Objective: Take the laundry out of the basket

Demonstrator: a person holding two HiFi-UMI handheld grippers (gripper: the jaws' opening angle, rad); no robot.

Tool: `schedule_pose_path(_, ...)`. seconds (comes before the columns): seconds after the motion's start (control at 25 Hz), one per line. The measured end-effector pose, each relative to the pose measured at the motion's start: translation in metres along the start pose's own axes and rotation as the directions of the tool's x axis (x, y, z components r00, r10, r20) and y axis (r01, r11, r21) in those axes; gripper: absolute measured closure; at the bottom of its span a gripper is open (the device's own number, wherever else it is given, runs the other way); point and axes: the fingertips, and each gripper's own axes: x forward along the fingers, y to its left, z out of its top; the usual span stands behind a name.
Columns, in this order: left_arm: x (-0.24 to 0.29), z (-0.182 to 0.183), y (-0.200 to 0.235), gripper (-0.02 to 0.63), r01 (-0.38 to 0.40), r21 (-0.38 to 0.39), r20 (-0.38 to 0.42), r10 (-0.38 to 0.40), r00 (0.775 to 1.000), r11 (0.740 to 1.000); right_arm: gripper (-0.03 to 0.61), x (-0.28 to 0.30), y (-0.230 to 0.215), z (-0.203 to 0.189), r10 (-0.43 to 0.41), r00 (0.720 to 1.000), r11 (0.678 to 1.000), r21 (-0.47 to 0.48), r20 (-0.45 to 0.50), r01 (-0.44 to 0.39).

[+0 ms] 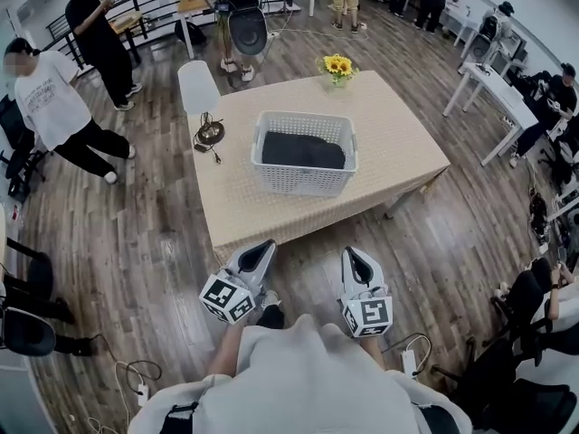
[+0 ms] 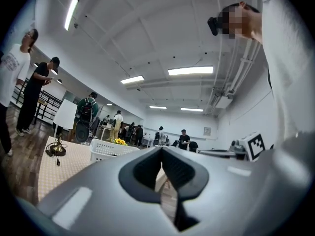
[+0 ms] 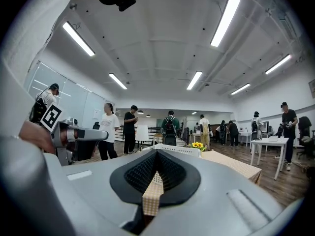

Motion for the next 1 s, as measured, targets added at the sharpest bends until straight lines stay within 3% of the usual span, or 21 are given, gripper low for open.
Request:
schedule_pose_path(0.28, 0.038, 0.038, 0.085, 0.606, 0.019, 0.018, 0.035, -0.02, 0.999, 1.0, 0.58, 0.093, 0.008, 0.033, -0.008, 0.999, 1.0, -0.025, 0.031, 0.009)
schedule_pose_path(0.48, 0.061, 0.047, 0.127, 0.606, 0.046, 0.027, 0.029, -0.047, 0.998, 0.999, 0.58, 0.138, 0.019, 0.037, -0.014, 0.999, 1.0, -0.021, 0.034, 0.015)
schedule_pose_path(1.0, 0.088, 0.023, 0.16, 0.606, 0.057, -0.017, -0.05, -0.058, 0.997, 0.998, 0.58, 0.171, 0.007, 0.007, -0.041, 0.998, 0.998, 0.045, -0.04, 0.043)
